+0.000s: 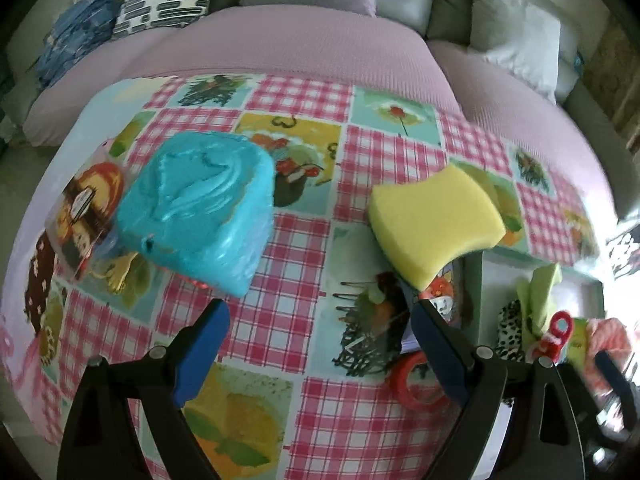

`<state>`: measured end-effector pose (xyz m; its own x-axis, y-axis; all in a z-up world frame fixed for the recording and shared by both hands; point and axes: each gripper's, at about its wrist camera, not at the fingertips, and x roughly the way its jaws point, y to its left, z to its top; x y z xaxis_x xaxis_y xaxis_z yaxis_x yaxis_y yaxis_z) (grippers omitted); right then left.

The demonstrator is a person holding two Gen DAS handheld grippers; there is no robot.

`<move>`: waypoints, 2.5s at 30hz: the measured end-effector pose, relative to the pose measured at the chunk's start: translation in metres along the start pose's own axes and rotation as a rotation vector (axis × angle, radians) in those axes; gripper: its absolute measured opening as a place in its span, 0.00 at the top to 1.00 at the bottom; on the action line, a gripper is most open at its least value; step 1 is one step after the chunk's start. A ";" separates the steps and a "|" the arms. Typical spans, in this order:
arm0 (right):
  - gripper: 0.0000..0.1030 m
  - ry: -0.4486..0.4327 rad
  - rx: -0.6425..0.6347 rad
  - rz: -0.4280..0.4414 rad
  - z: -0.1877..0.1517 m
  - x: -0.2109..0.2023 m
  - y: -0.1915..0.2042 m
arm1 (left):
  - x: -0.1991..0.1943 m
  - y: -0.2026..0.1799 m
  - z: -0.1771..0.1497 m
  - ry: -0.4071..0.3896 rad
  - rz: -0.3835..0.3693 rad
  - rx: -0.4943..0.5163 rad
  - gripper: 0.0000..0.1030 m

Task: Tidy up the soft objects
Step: 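Withdraw both tools from the tray toward the yellow sponge, then grasp the yellow sponge with the left tool and lift it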

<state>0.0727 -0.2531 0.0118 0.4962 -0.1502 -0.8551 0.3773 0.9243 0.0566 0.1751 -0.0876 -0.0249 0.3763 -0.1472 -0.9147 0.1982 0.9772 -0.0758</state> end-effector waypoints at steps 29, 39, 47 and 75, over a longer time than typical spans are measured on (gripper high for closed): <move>0.01 0.028 0.113 -0.005 0.054 0.040 -0.019 | 0.028 -0.046 0.041 -0.015 -0.058 0.167 0.26; 0.01 0.025 0.186 0.016 0.052 0.039 -0.042 | 0.025 -0.072 0.050 -0.040 -0.040 0.261 0.26; 0.01 0.039 0.200 0.020 0.052 0.044 -0.044 | 0.043 -0.074 0.054 -0.041 -0.039 0.270 0.30; 0.01 0.050 0.099 0.039 0.047 0.046 -0.012 | 0.006 -0.034 0.056 -0.114 -0.067 0.146 0.66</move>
<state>0.1275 -0.2871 -0.0042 0.4733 -0.0950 -0.8757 0.4353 0.8896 0.1387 0.2218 -0.1302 -0.0057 0.4558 -0.2361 -0.8582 0.3529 0.9331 -0.0693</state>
